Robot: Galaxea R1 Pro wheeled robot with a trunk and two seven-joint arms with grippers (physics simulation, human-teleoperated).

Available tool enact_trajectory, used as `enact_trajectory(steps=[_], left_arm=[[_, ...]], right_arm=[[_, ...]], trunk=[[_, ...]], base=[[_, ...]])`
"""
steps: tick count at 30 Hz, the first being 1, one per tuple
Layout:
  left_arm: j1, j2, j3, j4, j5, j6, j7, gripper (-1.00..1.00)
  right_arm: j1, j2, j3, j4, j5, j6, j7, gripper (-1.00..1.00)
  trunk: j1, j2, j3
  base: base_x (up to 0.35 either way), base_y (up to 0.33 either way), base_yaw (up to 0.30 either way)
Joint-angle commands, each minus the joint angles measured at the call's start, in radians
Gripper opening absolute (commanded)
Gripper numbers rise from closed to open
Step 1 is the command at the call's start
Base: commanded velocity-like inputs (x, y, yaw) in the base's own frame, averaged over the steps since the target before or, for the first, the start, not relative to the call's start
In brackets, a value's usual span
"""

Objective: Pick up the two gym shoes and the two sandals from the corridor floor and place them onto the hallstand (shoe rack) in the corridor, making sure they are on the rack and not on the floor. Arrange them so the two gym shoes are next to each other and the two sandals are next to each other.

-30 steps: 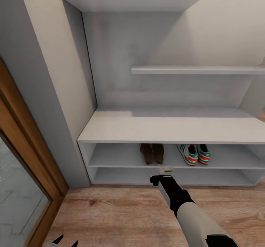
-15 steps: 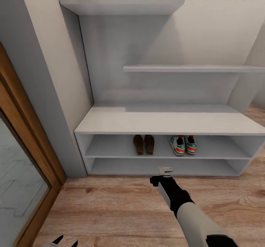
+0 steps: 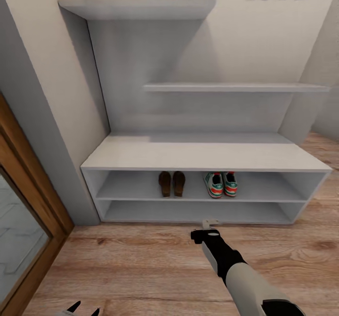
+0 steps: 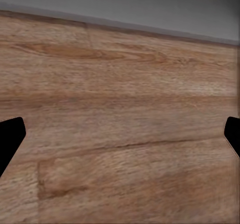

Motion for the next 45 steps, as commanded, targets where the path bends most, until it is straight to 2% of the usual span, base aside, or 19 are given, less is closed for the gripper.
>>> enact_trajectory(steps=[1, 4, 5, 11, 12, 15, 26, 33, 37, 45], left_arm=[[-0.001, 0.000, 0.005, 0.001, 0.003, 0.001, -0.009, 1.00], [-0.001, 0.000, 0.005, 0.001, 0.003, 0.002, -0.008, 1.00], [-0.001, 0.000, 0.006, 0.001, 0.003, 0.002, 0.001, 1.00], [-0.001, 0.000, 0.005, 0.001, 0.003, 0.002, 0.029, 1.00], [-0.001, 0.000, 0.006, 0.001, 0.003, 0.001, 0.042, 1.00], [-0.001, 0.000, 0.010, 0.006, 0.004, 0.000, 0.046, 1.00], [-0.001, 0.002, 0.015, 0.013, 0.005, -0.003, 0.054, 1.00], [-0.001, 0.005, 0.017, 0.013, 0.005, -0.004, 0.054, 1.00], [-0.001, 0.006, 0.017, 0.013, 0.005, -0.005, 0.054, 1.00], [-0.001, 0.006, 0.017, 0.013, 0.005, -0.005, 0.055, 1.00]], right_arm=[[0.000, 0.001, -0.004, 0.004, 0.010, 0.006, 0.000, 1.00], [0.000, 0.001, -0.004, 0.029, 0.010, -0.006, 0.000, 1.00], [0.001, -0.011, -0.004, 0.100, 0.011, -0.117, 0.002, 1.00], [0.001, -0.032, -0.004, 0.209, 0.011, -0.254, 0.003, 1.00], [0.001, -0.068, -0.002, 0.295, 0.013, -0.324, 0.003, 1.00], [0.006, -0.088, -0.002, 0.333, 0.013, -0.372, 0.003, 1.00], [0.082, -0.132, -0.001, 0.352, 0.018, -0.473, 0.003, 1.00], [0.171, -0.181, -0.001, 0.353, 0.018, -0.613, 0.003, 1.00], [0.208, -0.191, -0.001, 0.353, 0.018, -0.678, 0.002, 1.00], [0.234, -0.195, -0.001, 0.354, 0.018, -0.713, -0.002, 1.00]], trunk=[[0.000, 0.000, -0.001], [0.000, 0.000, -0.001], [0.000, 0.000, -0.001], [0.000, 0.000, -0.001], [0.000, 0.000, -0.001], [0.000, 0.000, -0.001], [0.000, 0.000, -0.001], [0.000, 0.000, -0.001], [0.000, 0.000, -0.001], [-0.004, 0.007, 0.002]], base=[[0.000, -0.273, 0.000], [0.000, -0.273, 0.000], [0.005, -0.273, 0.000], [0.043, -0.273, 0.000], [0.075, -0.245, 0.000], [0.044, -0.142, 0.000], [0.008, -0.025, 0.000], [0.000, -0.001, 0.000], [0.000, 0.000, 0.000], [0.000, 0.000, 0.000]])
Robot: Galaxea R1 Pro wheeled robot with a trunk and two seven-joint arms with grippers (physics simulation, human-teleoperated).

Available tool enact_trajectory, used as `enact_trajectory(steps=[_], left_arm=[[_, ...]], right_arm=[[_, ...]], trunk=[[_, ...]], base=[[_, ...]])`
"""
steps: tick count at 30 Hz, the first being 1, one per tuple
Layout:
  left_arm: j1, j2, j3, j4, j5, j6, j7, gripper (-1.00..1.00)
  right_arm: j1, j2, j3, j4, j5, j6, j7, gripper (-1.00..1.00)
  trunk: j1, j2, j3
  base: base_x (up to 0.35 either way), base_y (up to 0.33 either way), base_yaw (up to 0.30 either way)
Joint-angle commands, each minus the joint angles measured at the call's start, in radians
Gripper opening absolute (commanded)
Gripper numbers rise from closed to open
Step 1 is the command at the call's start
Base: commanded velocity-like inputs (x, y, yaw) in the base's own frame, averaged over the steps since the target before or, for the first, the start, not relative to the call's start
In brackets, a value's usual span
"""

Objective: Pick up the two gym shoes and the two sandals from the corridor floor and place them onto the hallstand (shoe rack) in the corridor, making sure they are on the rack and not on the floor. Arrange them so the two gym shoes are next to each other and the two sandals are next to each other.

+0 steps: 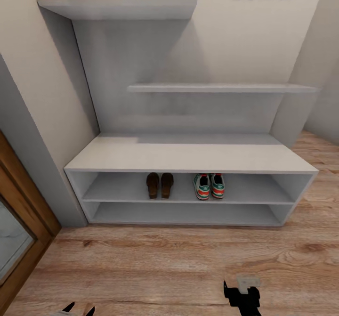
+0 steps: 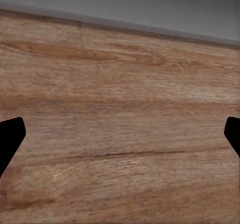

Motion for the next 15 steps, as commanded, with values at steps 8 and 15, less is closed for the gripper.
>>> enact_trajectory(steps=[8, 15], left_arm=[[-0.001, -0.001, 0.006, 0.001, 0.003, 0.003, -0.010, 1.00], [-0.001, -0.005, 0.002, 0.002, 0.004, 0.003, 0.051, 1.00]], right_arm=[[0.021, 0.007, -0.004, 0.001, 0.010, -0.006, -0.006, 1.00], [0.039, 0.010, -0.004, 0.003, 0.009, -0.005, -0.005, 1.00]], trunk=[[-0.031, 0.056, 0.024], [-0.058, 0.105, 0.046]], base=[[0.000, 0.000, 0.000], [0.000, 0.000, 0.000]])
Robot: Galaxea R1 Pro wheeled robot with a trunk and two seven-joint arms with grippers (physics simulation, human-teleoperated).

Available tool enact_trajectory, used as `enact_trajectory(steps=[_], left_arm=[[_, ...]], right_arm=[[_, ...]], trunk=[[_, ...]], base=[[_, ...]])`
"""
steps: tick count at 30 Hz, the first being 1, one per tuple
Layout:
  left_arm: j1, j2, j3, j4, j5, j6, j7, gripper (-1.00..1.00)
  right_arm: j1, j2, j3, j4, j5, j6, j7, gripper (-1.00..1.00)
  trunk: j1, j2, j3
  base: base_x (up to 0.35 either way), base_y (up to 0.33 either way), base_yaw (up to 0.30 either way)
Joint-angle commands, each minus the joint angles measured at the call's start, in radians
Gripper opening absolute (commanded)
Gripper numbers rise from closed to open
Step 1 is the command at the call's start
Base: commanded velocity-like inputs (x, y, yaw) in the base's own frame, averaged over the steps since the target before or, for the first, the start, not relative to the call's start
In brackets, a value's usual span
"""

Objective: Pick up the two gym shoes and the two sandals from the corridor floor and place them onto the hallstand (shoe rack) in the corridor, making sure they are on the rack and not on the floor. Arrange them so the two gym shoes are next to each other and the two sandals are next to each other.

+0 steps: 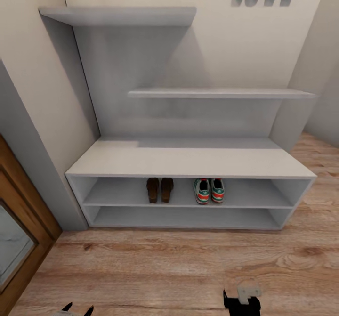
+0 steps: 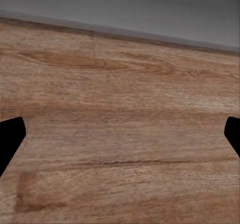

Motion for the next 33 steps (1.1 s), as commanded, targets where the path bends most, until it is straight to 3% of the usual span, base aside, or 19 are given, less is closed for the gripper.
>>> enact_trajectory(steps=[1, 11, 33], left_arm=[[-0.001, -0.001, 0.005, 0.001, 0.004, 0.002, -0.006, 1.00], [-0.001, -0.002, 0.003, 0.002, 0.003, 0.002, 0.011, 1.00], [-0.001, 0.000, 0.008, 0.002, 0.004, 0.001, 0.012, 1.00]], right_arm=[[0.002, 0.000, -0.004, 0.001, 0.011, -0.002, -0.006, 1.00], [0.039, -0.001, -0.004, 0.001, 0.011, -0.001, -0.005, 1.00], [0.044, -0.001, -0.004, 0.001, 0.011, 0.000, -0.005, 1.00]], trunk=[[-0.004, 0.007, 0.002], [-0.042, 0.077, 0.034], [-0.127, 0.231, 0.103]], base=[[0.000, 0.000, 0.000], [0.000, 0.000, 0.000], [0.000, 0.000, 0.000]])
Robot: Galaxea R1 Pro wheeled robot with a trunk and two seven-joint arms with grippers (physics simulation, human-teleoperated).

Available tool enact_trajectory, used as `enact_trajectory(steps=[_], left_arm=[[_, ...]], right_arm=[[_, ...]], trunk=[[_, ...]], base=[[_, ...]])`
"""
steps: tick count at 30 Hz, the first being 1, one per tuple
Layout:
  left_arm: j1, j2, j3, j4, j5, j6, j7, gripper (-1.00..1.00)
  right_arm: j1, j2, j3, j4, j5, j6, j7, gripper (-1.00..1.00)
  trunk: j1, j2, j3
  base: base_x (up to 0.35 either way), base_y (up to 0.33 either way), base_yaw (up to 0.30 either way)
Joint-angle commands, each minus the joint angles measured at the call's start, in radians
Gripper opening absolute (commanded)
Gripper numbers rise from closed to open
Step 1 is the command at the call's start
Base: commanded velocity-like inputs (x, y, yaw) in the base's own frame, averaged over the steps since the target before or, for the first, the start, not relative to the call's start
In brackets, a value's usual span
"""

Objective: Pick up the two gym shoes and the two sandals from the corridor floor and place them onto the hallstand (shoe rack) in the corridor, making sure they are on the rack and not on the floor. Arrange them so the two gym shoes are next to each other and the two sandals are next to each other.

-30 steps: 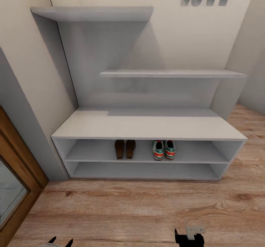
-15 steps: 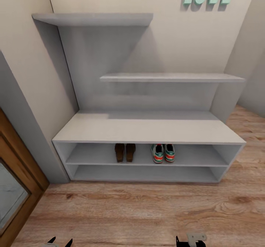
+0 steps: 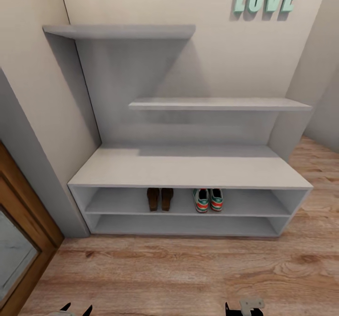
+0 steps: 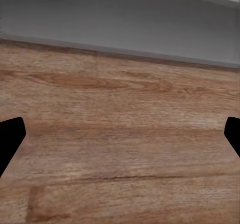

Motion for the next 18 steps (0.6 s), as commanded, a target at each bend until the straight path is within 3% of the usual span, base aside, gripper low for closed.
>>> enact_trajectory(steps=[1, 18], left_arm=[[-0.001, 0.000, 0.006, 0.001, 0.004, 0.002, -0.010, 1.00], [-0.001, -0.002, 0.005, 0.000, 0.009, 0.002, -0.010, 1.00]], right_arm=[[-0.001, 0.000, -0.004, 0.001, 0.011, -0.002, -0.006, 1.00], [0.001, 0.000, -0.004, 0.001, 0.011, -0.002, -0.006, 1.00]], trunk=[[-0.004, 0.007, 0.002], [-0.069, 0.126, 0.056]], base=[[0.000, 0.000, 0.000], [0.000, 0.000, 0.000]])
